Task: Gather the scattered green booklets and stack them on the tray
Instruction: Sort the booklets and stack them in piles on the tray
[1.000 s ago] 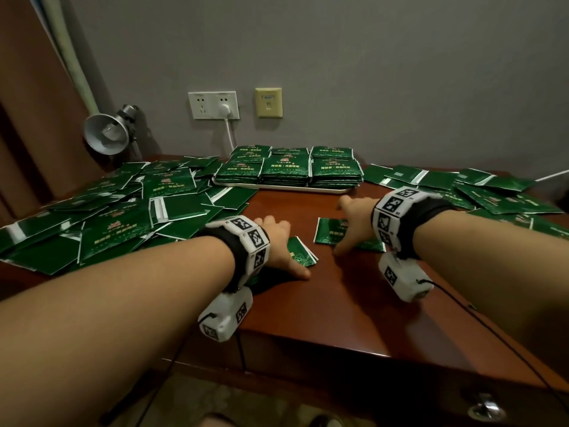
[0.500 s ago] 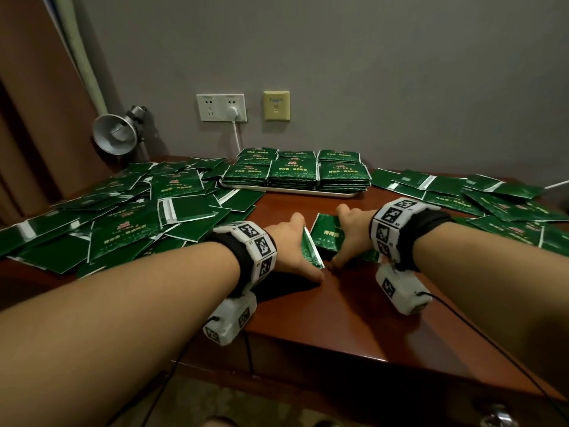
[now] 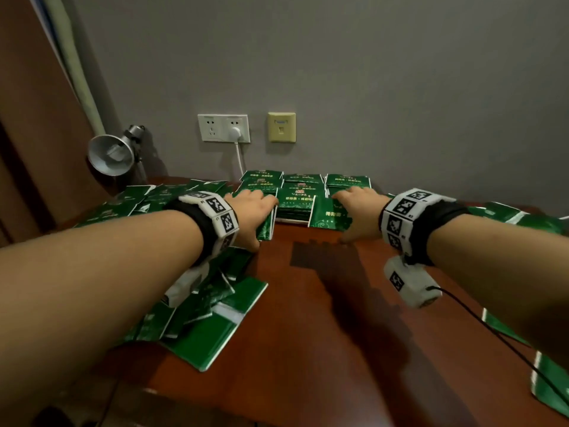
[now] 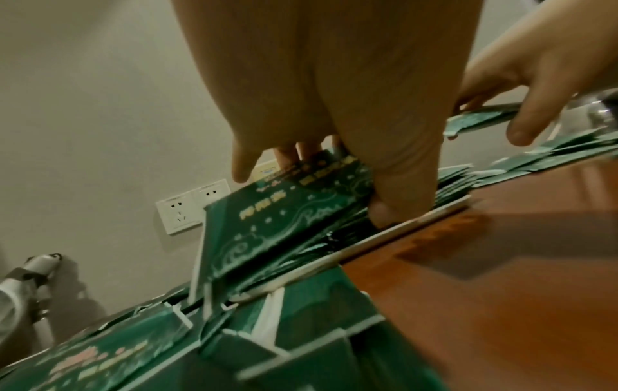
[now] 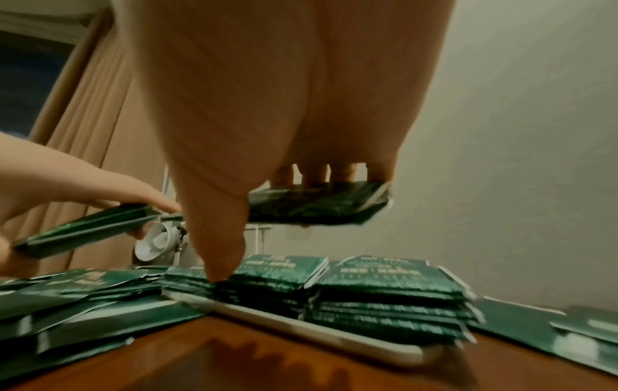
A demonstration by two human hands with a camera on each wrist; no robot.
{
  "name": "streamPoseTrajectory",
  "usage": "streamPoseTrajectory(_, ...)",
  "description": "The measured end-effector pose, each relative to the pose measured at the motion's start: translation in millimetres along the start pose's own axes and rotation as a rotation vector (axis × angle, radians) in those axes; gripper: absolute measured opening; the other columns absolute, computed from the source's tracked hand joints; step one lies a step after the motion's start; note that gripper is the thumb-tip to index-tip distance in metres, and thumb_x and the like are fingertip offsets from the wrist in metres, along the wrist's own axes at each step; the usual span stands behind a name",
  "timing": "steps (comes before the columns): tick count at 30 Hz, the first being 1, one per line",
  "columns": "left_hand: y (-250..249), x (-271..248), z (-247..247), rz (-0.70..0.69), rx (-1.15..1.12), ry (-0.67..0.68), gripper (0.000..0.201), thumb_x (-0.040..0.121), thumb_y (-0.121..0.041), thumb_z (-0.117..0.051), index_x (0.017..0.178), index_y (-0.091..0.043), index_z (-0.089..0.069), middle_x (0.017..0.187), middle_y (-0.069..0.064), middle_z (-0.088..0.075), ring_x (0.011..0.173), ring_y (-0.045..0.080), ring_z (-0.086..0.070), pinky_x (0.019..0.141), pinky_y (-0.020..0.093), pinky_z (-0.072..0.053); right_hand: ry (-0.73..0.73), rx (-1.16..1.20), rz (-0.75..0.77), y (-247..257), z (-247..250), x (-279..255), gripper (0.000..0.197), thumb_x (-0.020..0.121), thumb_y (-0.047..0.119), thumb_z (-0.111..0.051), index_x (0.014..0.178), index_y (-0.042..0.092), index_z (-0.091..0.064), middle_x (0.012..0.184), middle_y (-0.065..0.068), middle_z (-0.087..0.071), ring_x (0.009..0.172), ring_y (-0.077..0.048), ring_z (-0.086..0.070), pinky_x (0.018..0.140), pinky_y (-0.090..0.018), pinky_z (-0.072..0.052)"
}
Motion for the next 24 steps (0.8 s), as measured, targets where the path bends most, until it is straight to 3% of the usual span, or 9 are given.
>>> streamPoseTrajectory(5,43,62,-1,0.032,-0.011,0.038,0.106,0.075,-0.029,-0.078,0.154,-0.02,-0.008,0.14,0.008,-0.039,0.13,0.03,-0.036,0.105,0.051,-0.04,-0.007,-0.022,-0.014,-7,24,73,0.094,0.073,0.054,-0.076,0.146,0.016,-0.032,0.139,-0.012,-0.044,0.126,-0.033,-0.043,0.102,-0.043,-0.042)
streamPoseTrajectory(8,56,98,-9,0.007,-0.012,0.055,0.105,0.076,-0.031,-0.078,0.154,-0.019,-0.008,0.142,0.008,-0.038,0.131,0.031,-0.035,0.105,0.051,-0.039,0.026,-0.025,-0.015,-9,30,120,0.095,0.074,0.057,-0.074,0.148,0.018,-0.029,0.141,-0.01,-0.044,0.126,-0.033,-0.044,0.102,-0.044,-0.042)
streamPoseTrajectory(14,69,152,-31,-0.067,-0.081,0.071,0.101,0.075,-0.034,-0.079,0.153,-0.02,-0.017,0.146,0.009,-0.037,0.132,0.032,-0.035,0.11,0.046,-0.034,0.116,0.041,0.028,-4,24,196,0.09,0.078,0.047,-0.075,0.149,0.016,-0.029,0.143,-0.008,-0.046,0.126,-0.029,-0.048,0.098,-0.036,-0.042)
streamPoseTrajectory(20,70,166,-42,-0.092,-0.14,0.079,0.106,0.072,-0.037,-0.083,0.154,-0.022,-0.018,0.15,0.009,-0.032,0.137,0.03,-0.03,0.11,0.038,-0.03,0.179,0.052,0.059,3,9,233,0.084,0.078,0.045,-0.076,0.146,0.018,-0.035,0.139,-0.006,-0.05,0.121,-0.026,-0.052,0.097,-0.034,-0.042)
streamPoseTrajectory(24,70,166,-39,-0.071,-0.177,0.06,0.111,0.07,-0.038,-0.084,0.155,-0.024,-0.014,0.151,0.009,-0.027,0.138,0.029,-0.025,0.111,0.04,-0.029,0.177,0.084,0.037,2,5,234,0.096,0.074,0.05,-0.076,0.15,0.016,-0.028,0.147,-0.005,-0.043,0.13,-0.027,-0.046,0.106,-0.038,-0.04)
Point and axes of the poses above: each hand's wrist, its own x-axis towards the middle knuckle, its own z-axis out of the back of the hand, y = z × x, the point moved 6 cm from there along x, towards the middle knuckle
